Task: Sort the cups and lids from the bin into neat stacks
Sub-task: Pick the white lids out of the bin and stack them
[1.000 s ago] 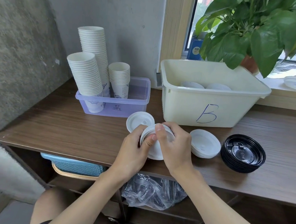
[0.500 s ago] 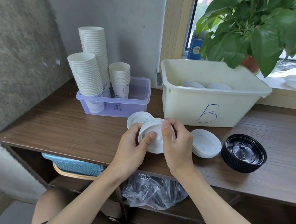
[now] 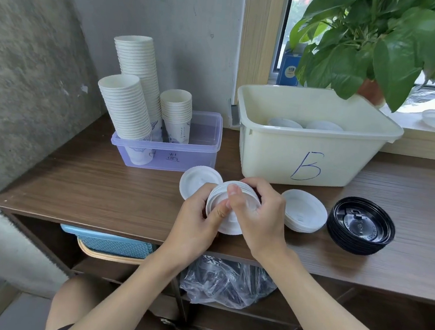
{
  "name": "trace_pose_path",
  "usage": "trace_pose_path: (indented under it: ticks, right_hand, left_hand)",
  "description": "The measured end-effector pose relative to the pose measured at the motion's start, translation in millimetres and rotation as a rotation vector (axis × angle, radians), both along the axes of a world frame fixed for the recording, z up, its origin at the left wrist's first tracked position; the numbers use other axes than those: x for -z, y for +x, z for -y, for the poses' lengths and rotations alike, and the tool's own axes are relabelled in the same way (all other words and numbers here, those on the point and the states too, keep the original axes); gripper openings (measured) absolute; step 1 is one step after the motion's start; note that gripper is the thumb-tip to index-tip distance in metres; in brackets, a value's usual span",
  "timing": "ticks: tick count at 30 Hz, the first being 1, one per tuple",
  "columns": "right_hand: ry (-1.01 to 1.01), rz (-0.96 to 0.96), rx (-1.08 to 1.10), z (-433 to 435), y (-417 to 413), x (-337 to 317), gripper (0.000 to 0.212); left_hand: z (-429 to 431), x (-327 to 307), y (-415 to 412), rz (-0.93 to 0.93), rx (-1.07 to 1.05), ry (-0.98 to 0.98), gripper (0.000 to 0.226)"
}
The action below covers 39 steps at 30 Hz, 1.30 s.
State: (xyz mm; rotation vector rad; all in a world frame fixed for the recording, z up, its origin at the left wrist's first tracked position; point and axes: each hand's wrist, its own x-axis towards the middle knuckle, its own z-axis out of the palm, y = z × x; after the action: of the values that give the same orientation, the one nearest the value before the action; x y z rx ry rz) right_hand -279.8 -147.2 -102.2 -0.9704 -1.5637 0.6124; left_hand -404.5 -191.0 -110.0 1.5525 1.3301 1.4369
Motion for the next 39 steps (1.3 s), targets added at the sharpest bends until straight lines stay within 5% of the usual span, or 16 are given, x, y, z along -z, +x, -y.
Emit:
trace_pose_path:
  ticks: [15, 23, 26, 30, 33, 39]
  right_hand:
    - [-0.002, 0.043, 0.014, -2.9, -1.0, 2.0, 0.044]
    - [-0.187, -0.134, -0.140, -1.7, -1.3, -2.3, 0.033]
    - [-0.257, 0.025, -0.091, -11.9, -11.0, -2.8, 0.015]
    - [-0.347, 0.262, -0.043, -25.4, -28.0, 0.7, 0.049]
    - [-0.368, 0.345, -0.059, -27.3, -35.0, 1.4, 0.050]
    - [-0.315, 0.039, -0.135, -19.3, -29.5, -4.4, 0.019]
  left_hand:
    - [2.0, -7.1, 1.9, 0.029, 0.043, -0.015, 0.023]
    - [8.0, -5.2, -29.9, 0.149, -0.286, -0.006, 0.037]
    - [9.0, -10.5, -54.0, 0.170, -0.398, -0.038, 0.029]
    - [1.6, -6.8, -67.7, 0.124, -0.341, -0.145, 0.025]
    - [-5.3, -4.1, -65.8, 0.075, -0.304, -0.184, 0.026]
    - [-10.6, -8.1, -60.2, 0.083, -0.208, -0.154, 0.024]
